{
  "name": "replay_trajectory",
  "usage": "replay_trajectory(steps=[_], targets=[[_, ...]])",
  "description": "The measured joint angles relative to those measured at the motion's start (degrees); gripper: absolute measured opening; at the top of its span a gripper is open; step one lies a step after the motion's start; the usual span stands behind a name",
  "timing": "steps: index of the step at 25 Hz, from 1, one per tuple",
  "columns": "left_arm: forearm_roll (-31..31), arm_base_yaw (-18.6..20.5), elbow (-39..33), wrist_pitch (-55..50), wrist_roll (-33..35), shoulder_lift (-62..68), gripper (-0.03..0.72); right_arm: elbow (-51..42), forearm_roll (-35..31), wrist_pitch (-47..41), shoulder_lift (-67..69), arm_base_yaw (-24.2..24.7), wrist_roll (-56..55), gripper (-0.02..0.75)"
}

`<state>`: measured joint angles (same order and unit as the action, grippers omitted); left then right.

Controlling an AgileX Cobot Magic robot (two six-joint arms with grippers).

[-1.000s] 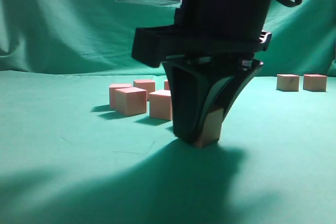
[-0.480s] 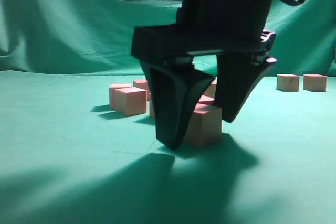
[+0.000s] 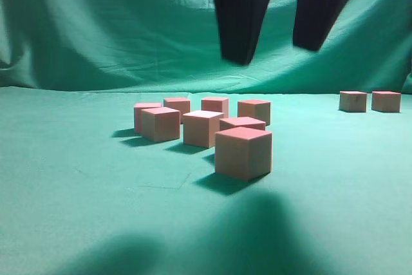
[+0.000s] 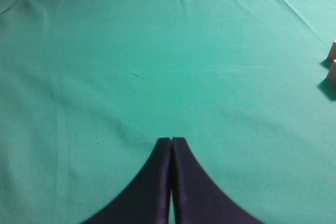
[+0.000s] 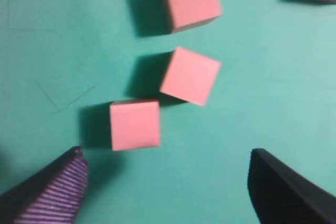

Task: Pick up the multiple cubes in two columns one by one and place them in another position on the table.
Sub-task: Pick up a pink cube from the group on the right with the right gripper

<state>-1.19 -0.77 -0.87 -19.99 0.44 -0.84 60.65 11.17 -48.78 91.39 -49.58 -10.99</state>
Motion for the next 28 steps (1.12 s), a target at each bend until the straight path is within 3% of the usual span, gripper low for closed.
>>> replay_trajectory(steps=[9, 16, 22, 28], targets=[[0.0, 0.0, 0.0, 0.0, 0.0, 0.0, 0.0, 6.65, 12.76, -13.03, -7.06, 2.03, -11.36, 0.568], [0.0, 0.0, 0.0, 0.0, 0.0, 0.0, 0.0, 9.3, 13.93, -13.13, -8.03, 17.75, -12.31, 0.568], [0.0, 0.0, 0.0, 0.0, 0.0, 0.0, 0.0, 10.85, 8.57, -7.63, -7.15, 30.39, -9.75, 0.568], [0.0, 0.0, 0.0, 0.0, 0.0, 0.0, 0.0, 18.96, 1.69, -6.71, 0.18, 37.26, -2.84, 0.568]])
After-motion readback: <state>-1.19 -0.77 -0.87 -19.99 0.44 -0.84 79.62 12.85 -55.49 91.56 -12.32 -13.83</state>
